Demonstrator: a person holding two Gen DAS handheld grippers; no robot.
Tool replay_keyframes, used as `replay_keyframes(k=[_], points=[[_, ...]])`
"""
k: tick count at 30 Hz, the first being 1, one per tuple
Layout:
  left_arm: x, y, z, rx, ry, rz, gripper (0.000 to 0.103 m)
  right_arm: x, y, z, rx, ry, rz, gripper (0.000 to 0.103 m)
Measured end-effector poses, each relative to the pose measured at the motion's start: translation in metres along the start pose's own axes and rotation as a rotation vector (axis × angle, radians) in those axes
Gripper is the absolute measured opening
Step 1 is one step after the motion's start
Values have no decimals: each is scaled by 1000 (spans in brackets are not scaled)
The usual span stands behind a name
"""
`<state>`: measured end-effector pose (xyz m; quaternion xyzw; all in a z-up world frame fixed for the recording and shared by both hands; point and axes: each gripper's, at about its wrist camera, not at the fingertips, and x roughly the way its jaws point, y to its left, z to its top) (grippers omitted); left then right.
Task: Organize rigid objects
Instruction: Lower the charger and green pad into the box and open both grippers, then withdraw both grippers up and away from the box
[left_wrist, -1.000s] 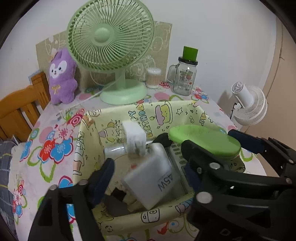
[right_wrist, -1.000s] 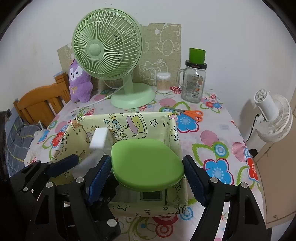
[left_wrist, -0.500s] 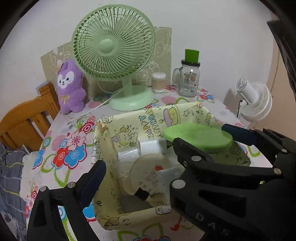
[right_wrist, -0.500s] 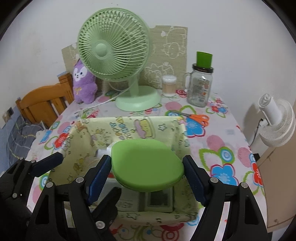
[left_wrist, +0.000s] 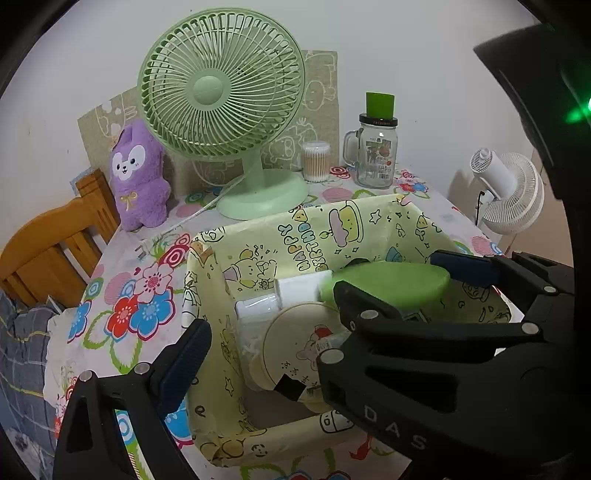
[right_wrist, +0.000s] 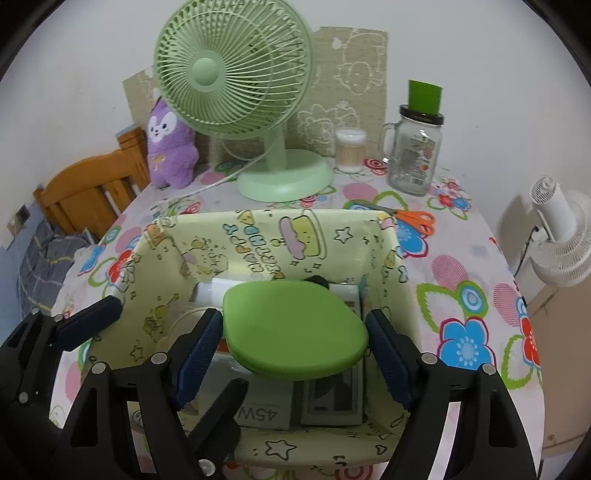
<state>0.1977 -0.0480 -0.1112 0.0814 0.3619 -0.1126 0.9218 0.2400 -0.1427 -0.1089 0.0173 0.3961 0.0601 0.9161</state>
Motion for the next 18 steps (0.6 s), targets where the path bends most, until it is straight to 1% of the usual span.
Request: replay_keyframes(k=[3, 4, 6, 7, 12, 18], points=[[-1, 1, 0, -7, 3, -4, 98, -4, 0, -1, -1, 2, 6, 83], [-2, 1, 0, -9, 3, -3, 98, -6, 0, -1, 0, 0, 9, 85], [-5, 1, -1, -11, 0, -1, 98, -11, 0, -2, 4, -4, 14, 92], [-6, 1, -1, -13, 2, -2, 98, -13, 0, -3, 9, -8, 4, 97], [-15, 3, -3, -44, 9, -24, 98, -26, -3, -9, 43, -19, 21, 97], [-31, -1, -10, -42, -9, -4, 98, -42, -2, -19, 52, -36, 24, 98]])
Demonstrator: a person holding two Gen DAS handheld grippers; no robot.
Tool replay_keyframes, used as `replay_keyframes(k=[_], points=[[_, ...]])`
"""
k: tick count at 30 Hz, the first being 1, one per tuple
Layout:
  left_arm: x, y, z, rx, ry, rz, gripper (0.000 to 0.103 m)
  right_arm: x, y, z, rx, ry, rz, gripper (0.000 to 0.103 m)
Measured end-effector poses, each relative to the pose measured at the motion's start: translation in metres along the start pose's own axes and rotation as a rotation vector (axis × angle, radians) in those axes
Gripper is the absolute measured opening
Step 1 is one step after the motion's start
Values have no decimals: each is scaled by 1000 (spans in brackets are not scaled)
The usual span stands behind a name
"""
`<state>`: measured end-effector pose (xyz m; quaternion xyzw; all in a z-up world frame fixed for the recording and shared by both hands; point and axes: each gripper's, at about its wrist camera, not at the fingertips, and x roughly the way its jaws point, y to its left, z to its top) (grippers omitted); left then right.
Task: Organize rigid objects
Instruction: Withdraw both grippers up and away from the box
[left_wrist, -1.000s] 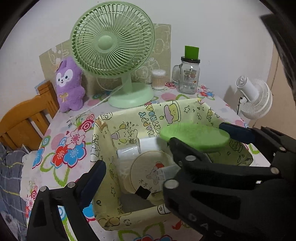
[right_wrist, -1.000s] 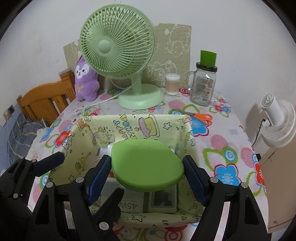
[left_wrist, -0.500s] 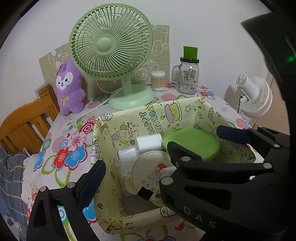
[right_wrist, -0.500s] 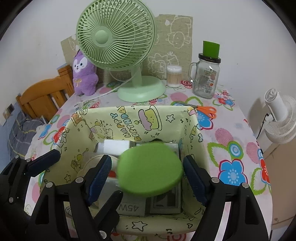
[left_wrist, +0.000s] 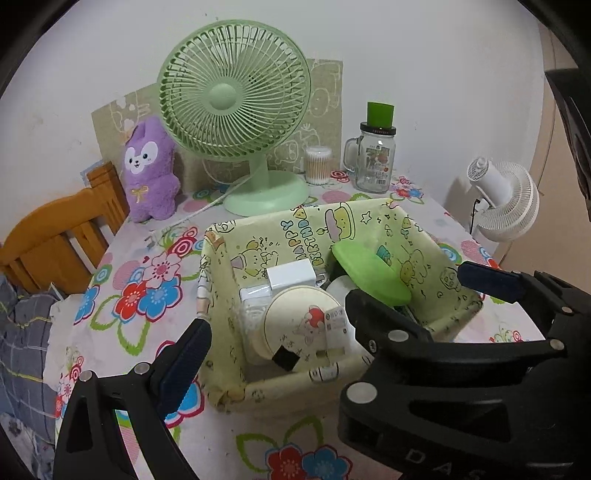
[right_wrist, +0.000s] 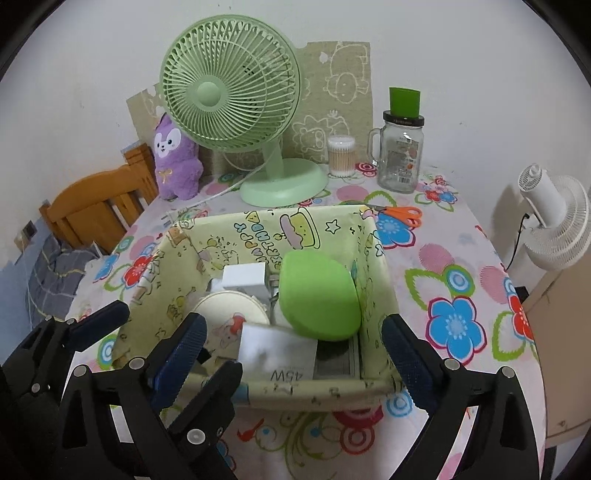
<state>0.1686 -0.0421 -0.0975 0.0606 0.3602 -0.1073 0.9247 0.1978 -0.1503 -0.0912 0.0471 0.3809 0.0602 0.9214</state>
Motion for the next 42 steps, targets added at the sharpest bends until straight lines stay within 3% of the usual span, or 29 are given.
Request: replay_keyframes(k=[8, 42], points=[[-13, -5, -12, -6, 11, 13, 98, -19, 2, -13, -23, -10, -22, 98], [-98, 6, -56, -83, -95, 80, 103, -123, 3, -64, -31, -145, -105, 98]])
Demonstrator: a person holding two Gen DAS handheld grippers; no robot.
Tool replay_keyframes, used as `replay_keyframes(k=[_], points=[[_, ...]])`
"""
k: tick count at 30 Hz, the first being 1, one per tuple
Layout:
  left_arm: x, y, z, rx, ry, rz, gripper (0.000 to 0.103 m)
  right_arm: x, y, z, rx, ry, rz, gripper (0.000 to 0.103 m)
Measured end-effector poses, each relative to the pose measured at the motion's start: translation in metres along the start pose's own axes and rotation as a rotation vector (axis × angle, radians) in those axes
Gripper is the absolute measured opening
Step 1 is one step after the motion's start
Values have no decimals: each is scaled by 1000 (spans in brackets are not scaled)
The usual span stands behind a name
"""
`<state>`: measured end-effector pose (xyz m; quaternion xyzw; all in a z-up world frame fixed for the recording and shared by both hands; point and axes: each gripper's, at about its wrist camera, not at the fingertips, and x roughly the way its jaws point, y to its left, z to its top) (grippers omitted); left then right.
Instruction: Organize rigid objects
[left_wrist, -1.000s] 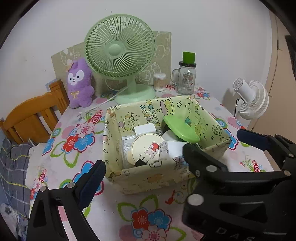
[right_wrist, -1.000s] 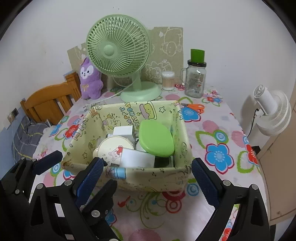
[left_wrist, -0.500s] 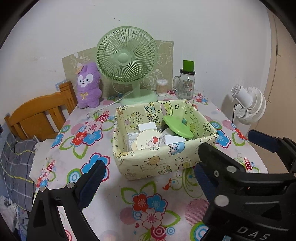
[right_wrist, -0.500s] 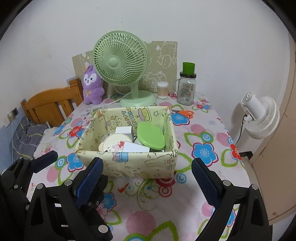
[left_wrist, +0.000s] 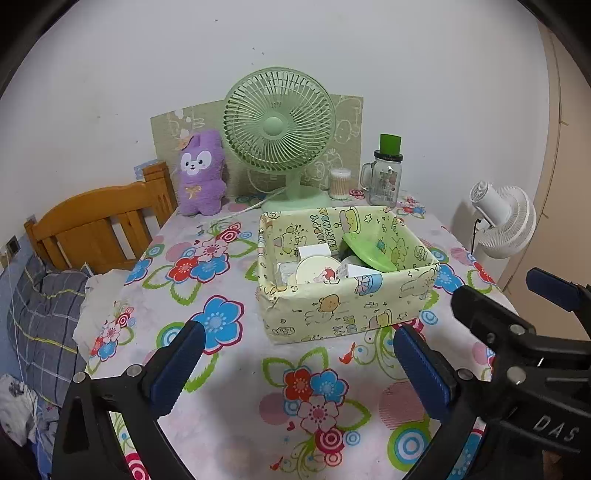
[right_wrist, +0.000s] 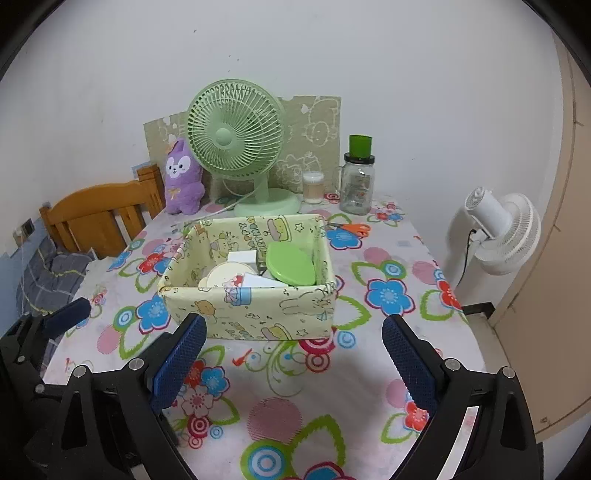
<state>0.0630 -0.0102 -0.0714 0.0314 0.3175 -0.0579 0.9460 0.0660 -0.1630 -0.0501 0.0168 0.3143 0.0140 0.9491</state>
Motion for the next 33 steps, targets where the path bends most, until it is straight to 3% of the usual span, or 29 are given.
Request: replay_keyframes(k=[17, 22, 33], points=[[-44, 12, 5, -26, -59, 2, 103, -46, -21, 0, 48, -66, -45, 99], [-55, 17, 12, -41, -73, -17, 103, -56, -21, 2, 39, -72, -75, 99], [-80, 28, 25, -59, -100, 16, 103, -74, -9, 11, 9, -95, -64, 100]])
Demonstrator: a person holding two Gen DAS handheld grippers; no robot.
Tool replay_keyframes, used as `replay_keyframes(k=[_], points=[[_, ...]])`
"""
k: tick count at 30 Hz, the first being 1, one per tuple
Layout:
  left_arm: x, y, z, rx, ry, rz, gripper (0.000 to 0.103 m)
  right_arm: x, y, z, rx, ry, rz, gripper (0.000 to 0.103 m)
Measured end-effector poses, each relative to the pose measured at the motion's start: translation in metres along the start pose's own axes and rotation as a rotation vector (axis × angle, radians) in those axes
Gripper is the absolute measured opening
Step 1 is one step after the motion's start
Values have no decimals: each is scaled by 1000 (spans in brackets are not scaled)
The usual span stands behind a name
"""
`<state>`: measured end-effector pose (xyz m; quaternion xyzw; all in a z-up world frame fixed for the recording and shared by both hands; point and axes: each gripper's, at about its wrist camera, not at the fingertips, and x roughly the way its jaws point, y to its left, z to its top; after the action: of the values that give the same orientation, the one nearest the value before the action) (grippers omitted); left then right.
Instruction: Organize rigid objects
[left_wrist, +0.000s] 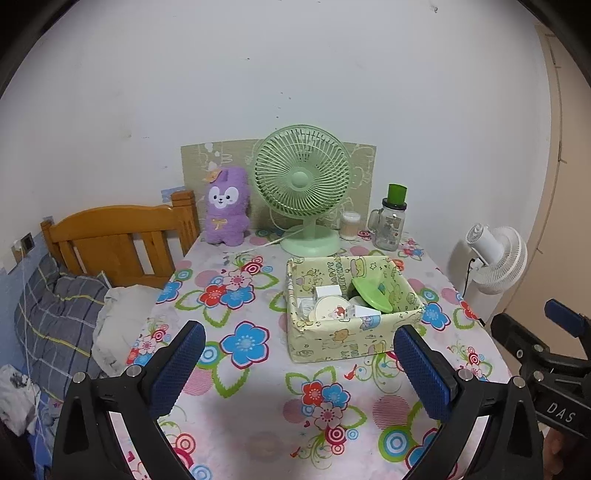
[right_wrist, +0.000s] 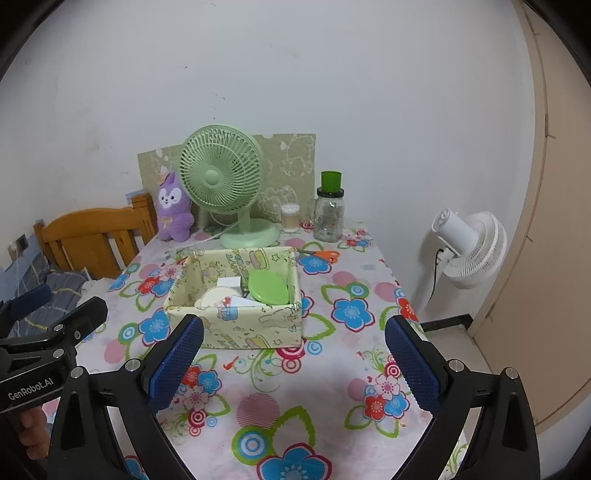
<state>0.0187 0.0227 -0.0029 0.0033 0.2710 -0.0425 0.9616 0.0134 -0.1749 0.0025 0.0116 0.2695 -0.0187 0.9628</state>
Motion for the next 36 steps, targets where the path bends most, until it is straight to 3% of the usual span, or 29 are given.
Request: replay_keyframes(k=[8, 16, 36], points=[[-18, -14, 1, 61, -48, -1, 103, -7, 1, 6, 2, -18, -3, 103], [-18, -16, 2, 67, -42, -8, 103, -11, -1, 5, 12, -13, -27, 103], [-20, -4, 1, 24, -37, 30, 103, -7, 9, 8, 2, -13, -9, 103]])
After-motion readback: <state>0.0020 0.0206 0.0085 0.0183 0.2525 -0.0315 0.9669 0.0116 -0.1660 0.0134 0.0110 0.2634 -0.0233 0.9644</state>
